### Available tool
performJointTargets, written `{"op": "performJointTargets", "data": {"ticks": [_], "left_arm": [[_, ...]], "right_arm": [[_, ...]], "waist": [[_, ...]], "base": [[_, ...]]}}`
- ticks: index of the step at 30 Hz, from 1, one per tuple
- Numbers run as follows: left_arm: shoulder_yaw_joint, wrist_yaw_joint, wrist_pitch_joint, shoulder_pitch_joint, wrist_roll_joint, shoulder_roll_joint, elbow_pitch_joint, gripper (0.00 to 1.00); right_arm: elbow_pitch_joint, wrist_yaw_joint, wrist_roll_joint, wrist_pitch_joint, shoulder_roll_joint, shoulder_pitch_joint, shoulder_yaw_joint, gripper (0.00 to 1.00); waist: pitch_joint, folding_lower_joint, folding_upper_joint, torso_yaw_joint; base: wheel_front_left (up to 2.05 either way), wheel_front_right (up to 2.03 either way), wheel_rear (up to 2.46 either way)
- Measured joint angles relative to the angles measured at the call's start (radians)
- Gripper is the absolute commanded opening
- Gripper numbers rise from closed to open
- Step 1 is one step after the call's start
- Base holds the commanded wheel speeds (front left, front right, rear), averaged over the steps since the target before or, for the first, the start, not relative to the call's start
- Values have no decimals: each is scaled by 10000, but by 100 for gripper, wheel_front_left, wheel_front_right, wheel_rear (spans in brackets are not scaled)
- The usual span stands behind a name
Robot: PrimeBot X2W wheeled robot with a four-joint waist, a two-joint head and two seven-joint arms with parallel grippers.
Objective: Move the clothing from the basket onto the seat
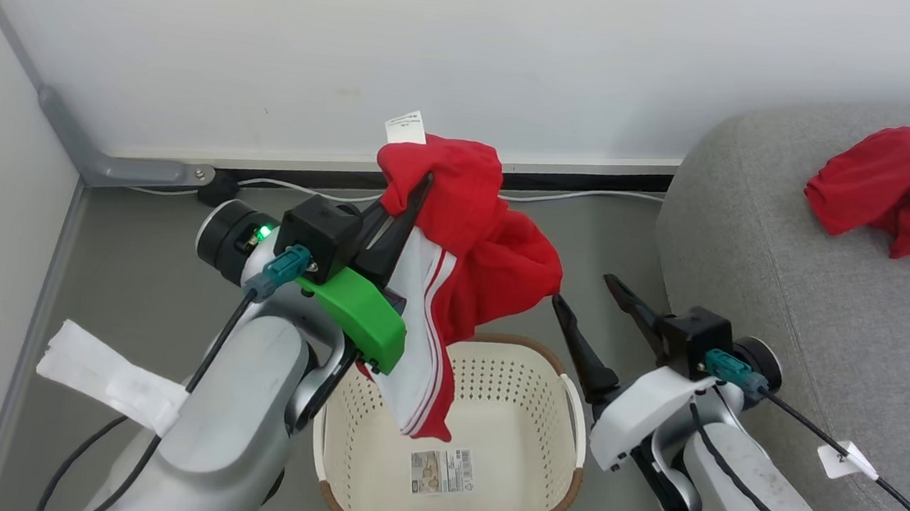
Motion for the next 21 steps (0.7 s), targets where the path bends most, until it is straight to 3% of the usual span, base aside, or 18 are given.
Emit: {"op": "performJointTargets", "data": {"ticks": [21], "left_arm": [[-953,-12,529,234,-616,-2,-1534,0]], "right_arm": [[1260,155,123,915,-31,-1615,2403,100]], "waist": [[-33,1,0,638]], "base": [[0,0,0]]}}
